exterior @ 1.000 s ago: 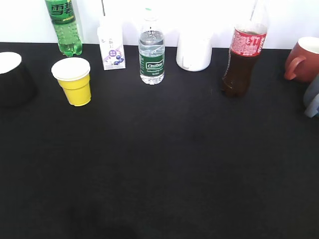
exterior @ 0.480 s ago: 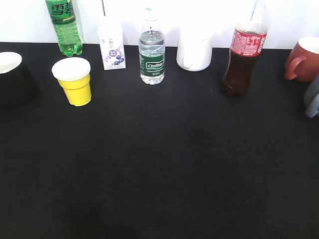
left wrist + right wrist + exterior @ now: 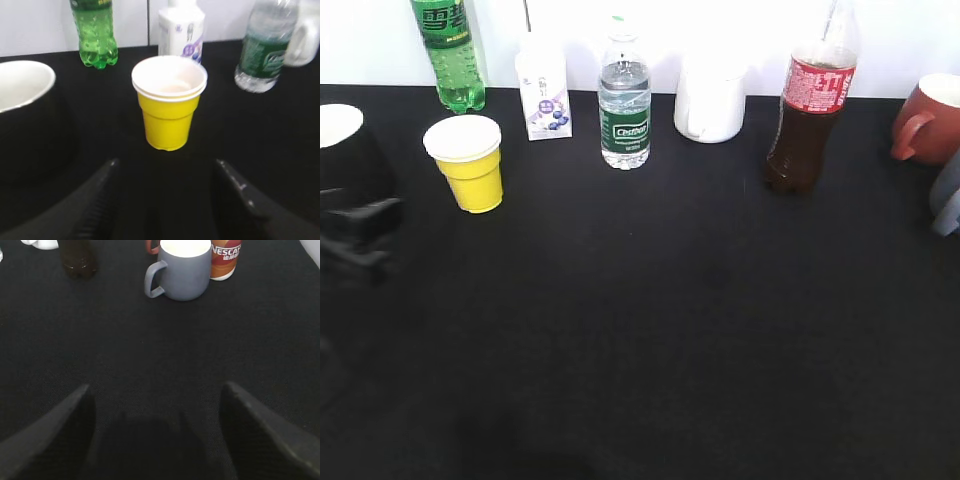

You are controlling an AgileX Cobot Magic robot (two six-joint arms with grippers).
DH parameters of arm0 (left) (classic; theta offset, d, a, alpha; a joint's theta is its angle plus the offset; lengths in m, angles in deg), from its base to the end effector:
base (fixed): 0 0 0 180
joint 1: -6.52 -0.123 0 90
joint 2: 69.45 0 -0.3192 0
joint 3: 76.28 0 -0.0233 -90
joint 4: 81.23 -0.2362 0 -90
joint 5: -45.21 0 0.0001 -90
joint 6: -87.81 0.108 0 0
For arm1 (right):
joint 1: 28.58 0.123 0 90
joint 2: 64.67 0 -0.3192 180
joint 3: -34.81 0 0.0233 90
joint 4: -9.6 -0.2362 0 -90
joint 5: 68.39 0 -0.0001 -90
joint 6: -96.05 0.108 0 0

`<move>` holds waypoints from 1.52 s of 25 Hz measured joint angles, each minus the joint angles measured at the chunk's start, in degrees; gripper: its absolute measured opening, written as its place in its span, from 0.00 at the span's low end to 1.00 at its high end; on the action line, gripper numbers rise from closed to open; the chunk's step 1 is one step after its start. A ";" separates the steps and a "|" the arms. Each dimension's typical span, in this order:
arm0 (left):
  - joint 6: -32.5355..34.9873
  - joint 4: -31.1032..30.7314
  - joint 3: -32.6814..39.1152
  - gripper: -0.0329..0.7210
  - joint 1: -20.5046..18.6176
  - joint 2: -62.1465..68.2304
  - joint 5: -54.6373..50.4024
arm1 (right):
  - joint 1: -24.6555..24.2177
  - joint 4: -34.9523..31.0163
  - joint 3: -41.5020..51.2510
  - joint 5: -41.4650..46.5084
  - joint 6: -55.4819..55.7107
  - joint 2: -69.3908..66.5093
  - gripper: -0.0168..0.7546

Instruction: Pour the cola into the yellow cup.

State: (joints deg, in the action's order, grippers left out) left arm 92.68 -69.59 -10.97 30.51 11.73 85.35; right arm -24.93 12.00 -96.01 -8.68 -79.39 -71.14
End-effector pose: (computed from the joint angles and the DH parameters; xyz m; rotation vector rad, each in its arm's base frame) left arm 0.1914 -0.0698 0.2231 0.2338 1.8548 -0.2172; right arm -0.0375 -0.0063 0.2652 0.0178 2.0129 0.0414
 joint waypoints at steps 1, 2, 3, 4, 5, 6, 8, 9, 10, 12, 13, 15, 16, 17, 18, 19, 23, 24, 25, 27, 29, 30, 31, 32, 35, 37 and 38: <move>-1.74 -1.25 0.00 0.64 0.00 4.50 6.62 | 0.00 0.00 0.00 0.00 0.00 0.00 0.78; -3.68 -1.87 0.00 0.71 0.00 9.53 12.59 | 0.00 0.00 0.00 0.00 0.00 0.00 0.78; -5.95 -2.36 -0.12 0.82 0.00 14.09 18.24 | 0.00 0.00 0.00 0.00 0.00 0.00 0.78; -7.20 -3.21 -0.57 0.90 0.00 18.60 21.63 | 0.00 0.00 0.00 0.00 0.00 0.00 0.78; -7.88 -3.94 -1.69 0.92 0.00 21.98 23.43 | 0.00 0.00 0.00 0.00 0.00 0.00 0.78; -8.10 -4.19 -3.68 0.93 0.00 24.75 24.30 | 0.00 0.00 0.00 0.00 0.00 0.00 0.78; -8.16 -4.24 -8.55 0.94 0.00 29.25 24.54 | 0.00 0.00 0.00 0.00 0.00 0.00 0.78; -8.16 -4.24 -10.78 0.94 0.00 31.61 24.23 | 0.00 0.00 0.00 0.00 0.00 0.00 0.78; -8.16 -4.03 -12.75 0.94 0.00 34.03 24.02 | 0.00 0.00 0.00 0.00 0.00 0.00 0.78; -8.21 -3.84 -15.74 0.94 0.00 38.52 23.76 | 0.00 0.00 0.00 0.00 0.00 0.00 0.78; -8.21 -3.73 -17.11 0.94 0.00 40.16 23.73 | 0.00 0.00 0.00 0.00 0.00 0.00 0.78; -8.21 -3.73 -20.29 0.94 -0.91 42.46 23.61 | 0.00 0.00 0.00 0.00 0.00 0.00 0.78; -8.21 -3.78 -22.03 0.94 -1.60 43.33 23.20 | 0.00 0.00 0.00 0.00 0.00 0.00 0.78; -8.21 -4.20 -24.14 0.94 -2.31 44.29 22.45 | 0.00 0.00 0.00 0.00 0.00 0.00 0.78; -8.21 -4.94 -26.12 0.94 -2.85 45.33 22.02 | 0.00 0.00 0.00 0.00 0.00 0.00 0.78; -8.21 -5.72 -28.28 0.94 -3.24 46.50 21.60 | 0.00 0.00 0.00 0.00 0.00 0.00 0.78; -8.04 -5.96 -30.63 0.79 -3.48 47.91 21.31 | 0.00 0.00 0.00 0.00 0.00 0.00 0.78; -8.04 -5.96 -30.63 0.72 -3.60 47.91 21.26 | 0.00 0.00 0.00 0.00 0.00 0.00 0.78; -8.04 -7.07 -30.63 0.66 -3.60 47.91 21.22 | 0.00 0.00 0.00 0.00 0.00 0.00 0.78; -8.15 -11.24 -30.63 0.63 -3.60 47.83 20.89 | 0.00 0.00 0.00 0.00 0.00 0.00 0.78; -8.21 -12.91 -29.21 0.62 -3.55 45.40 19.31 | 0.00 0.00 0.00 0.00 0.00 0.00 0.78; -8.21 -13.88 -27.33 0.62 -3.55 42.84 19.04 | 0.00 0.00 0.00 0.00 0.00 0.00 0.78; -8.63 -16.13 -25.16 0.62 -3.55 39.29 19.04 | 0.00 0.00 0.00 0.00 0.00 0.00 0.78; -10.29 -18.87 -22.90 0.62 -3.44 35.87 19.04 | 0.00 0.00 0.00 0.00 0.00 0.00 0.78; -17.48 -32.76 -18.09 0.62 -3.44 27.77 18.23 | 0.00 0.00 0.00 0.00 0.00 0.00 0.78; -22.87 -43.41 -17.92 0.62 -3.38 25.90 18.45 | 0.00 0.00 0.00 0.00 0.00 0.00 0.78; -24.25 -47.56 -17.92 0.62 -3.26 25.83 18.66 | 0.00 0.00 0.00 0.00 0.00 0.00 0.78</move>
State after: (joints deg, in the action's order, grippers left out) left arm 68.43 -117.15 -28.89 27.24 37.56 104.01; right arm -24.93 12.00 -96.01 -8.68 -79.39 -71.14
